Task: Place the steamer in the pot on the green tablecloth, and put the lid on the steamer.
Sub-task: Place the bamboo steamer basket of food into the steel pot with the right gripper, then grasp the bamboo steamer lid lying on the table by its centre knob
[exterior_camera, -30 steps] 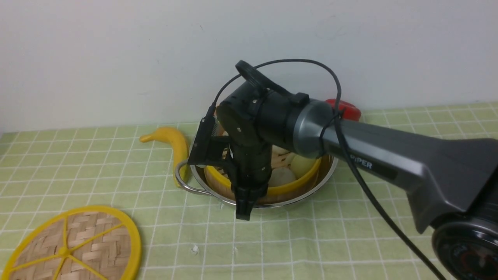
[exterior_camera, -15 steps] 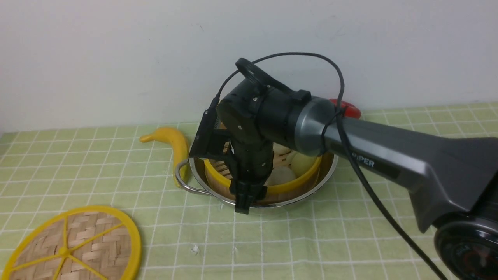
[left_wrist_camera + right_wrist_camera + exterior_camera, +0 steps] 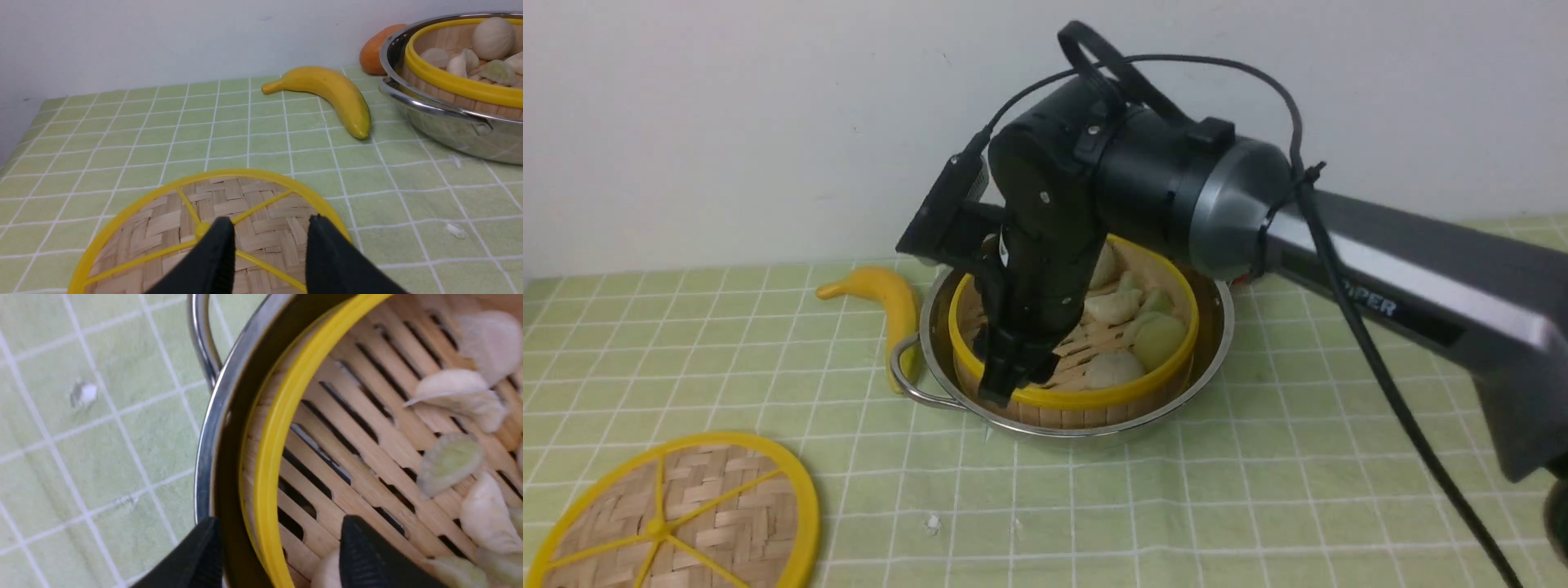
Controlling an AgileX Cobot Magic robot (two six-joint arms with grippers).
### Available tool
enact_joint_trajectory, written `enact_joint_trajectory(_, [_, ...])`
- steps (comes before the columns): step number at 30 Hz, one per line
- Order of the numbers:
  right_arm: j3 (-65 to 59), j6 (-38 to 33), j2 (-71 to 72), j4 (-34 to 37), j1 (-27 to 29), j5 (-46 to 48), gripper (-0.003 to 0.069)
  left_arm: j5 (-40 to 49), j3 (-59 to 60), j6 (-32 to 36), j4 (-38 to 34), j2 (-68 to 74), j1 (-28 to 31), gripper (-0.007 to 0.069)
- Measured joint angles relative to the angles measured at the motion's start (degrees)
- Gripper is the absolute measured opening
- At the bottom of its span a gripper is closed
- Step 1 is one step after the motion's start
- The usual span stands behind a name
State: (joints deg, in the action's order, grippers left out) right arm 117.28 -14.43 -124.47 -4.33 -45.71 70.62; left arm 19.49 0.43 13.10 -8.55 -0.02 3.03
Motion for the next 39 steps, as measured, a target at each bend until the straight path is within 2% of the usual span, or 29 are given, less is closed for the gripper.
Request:
enact_joint_trajectory(2, [0.0,5.3,2.5,-1.4,0.0,0.0,0.0292,0.0,0.0,0.0,0.0,0.0,0.0,0.0244])
enact_joint_trajectory(3, [0.0,7.7,4.3,-2.5,0.0,0.1,0.0222,0.0,0.0,0.0,0.0,0.0,0.0,0.0244])
enact_joint_trajectory(4, [0.0,8.2,4.6,-2.7,0.0,0.1,0.0196,0.0,0.0,0.0,0.0,0.0,0.0,0.0244])
enact_joint_trajectory(5, [0.0,11.8,7.2,-4.4,0.0,0.1,0.0086,0.0,0.0,0.0,0.0,0.0,0.0,0.0244])
enact_joint_trajectory(8, [0.0,18.2,11.0,-4.6,0.0,0.1,-0.0006,0.0,0.0,0.0,0.0,0.0,0.0,0.0244])
enact_joint_trajectory(12, [0.0,28.3,15.0,-1.8,0.0,0.0,-0.0016,0.0,0.0,0.0,0.0,0.0,0.0,0.0244])
enact_joint_trajectory(16, [0.0,32.5,16.2,-1.5,0.0,-0.7,-0.0015,0.0,0.0,0.0,0.0,0.0,0.0,0.0244])
enact_joint_trajectory(22, [0.0,33.6,16.3,-1.8,0.0,-4.3,-0.0011,0.0,0.0,0.0,0.0,0.0,0.0,0.0244])
enact_joint_trajectory(28, [-2.9,32.6,18.3,-2.3,0.0,-1.9,-0.0001,0.0,0.0,0.0,0.0,0.0,0.0,0.0244])
enact_joint_trajectory(31, [-11.8,32.3,23.8,-3.1,0.0,-2.4,0.0003,0.0,0.0,0.0,0.0,0.0,0.0,0.0244])
enact_joint_trajectory(35, [-27.2,32.2,33.3,-4.8,0.0,-8.1,0.0009,0.0,0.0,0.0,0.0,0.0,0.0,0.0244])
enact_joint_trajectory(39, [-46.3,32.9,45.5,-7.5,0.0,-18.2,0.0018,0.0,0.0,0.0,0.0,0.0,0.0,0.0244])
